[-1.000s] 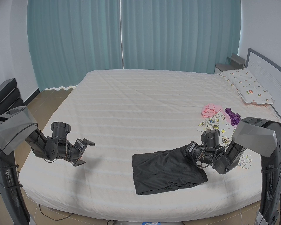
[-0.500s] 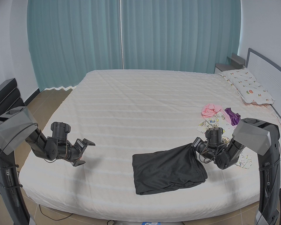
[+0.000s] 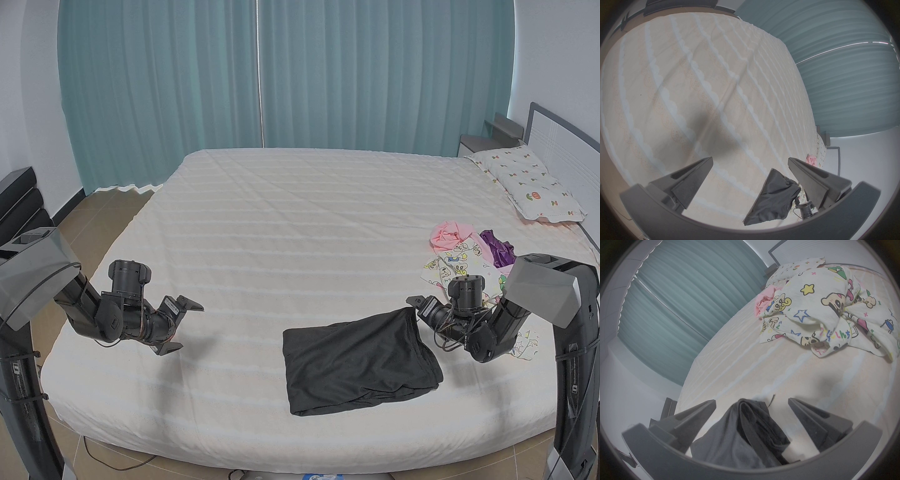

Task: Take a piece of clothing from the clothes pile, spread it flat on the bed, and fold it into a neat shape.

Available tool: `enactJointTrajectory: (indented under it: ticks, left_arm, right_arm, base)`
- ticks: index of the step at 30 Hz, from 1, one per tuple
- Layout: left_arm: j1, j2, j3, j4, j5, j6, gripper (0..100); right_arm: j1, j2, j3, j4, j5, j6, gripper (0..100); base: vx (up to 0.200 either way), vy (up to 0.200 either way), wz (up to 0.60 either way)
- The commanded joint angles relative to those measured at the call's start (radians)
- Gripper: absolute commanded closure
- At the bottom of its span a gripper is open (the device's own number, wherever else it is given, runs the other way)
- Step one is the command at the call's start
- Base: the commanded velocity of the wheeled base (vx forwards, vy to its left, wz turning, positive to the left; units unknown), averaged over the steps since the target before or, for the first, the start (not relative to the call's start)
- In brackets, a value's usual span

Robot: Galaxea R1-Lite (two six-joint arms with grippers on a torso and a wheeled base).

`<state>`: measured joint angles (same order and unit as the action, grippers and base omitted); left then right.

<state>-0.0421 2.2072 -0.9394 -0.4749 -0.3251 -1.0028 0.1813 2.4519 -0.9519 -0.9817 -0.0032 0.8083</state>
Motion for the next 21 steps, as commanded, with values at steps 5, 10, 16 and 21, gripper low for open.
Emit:
enactJointTrajectory:
  ticks: [5,10,16,21]
  left_arm:
    - [0.001,0.002,-0.001,-0.001,0.000,0.000,0]
    - [0.001,0.002,-0.001,-0.001,0.000,0.000,0]
    - [0.001,0.002,-0.001,-0.001,0.000,-0.002,0]
    - [0.001,0.002,-0.001,-0.001,0.000,0.000,0]
  right_arm:
    - [-0.016,-0.148,0.283,-0.080,0.135,-0.129,0]
    - [-0.020,-0.136,0.432,-0.187,0.196,-0.256,0]
    - [-0.011,-0.116,0.475,-0.204,0.203,-0.305,0]
    - [-0.014,-0.113,0.512,-0.195,0.203,-0.370,100]
  base:
    - [0.000,0.000,0.00]
    - [0.000,0.000,0.00]
    - [0.000,0.000,0.00]
    - [0.000,0.000,0.00]
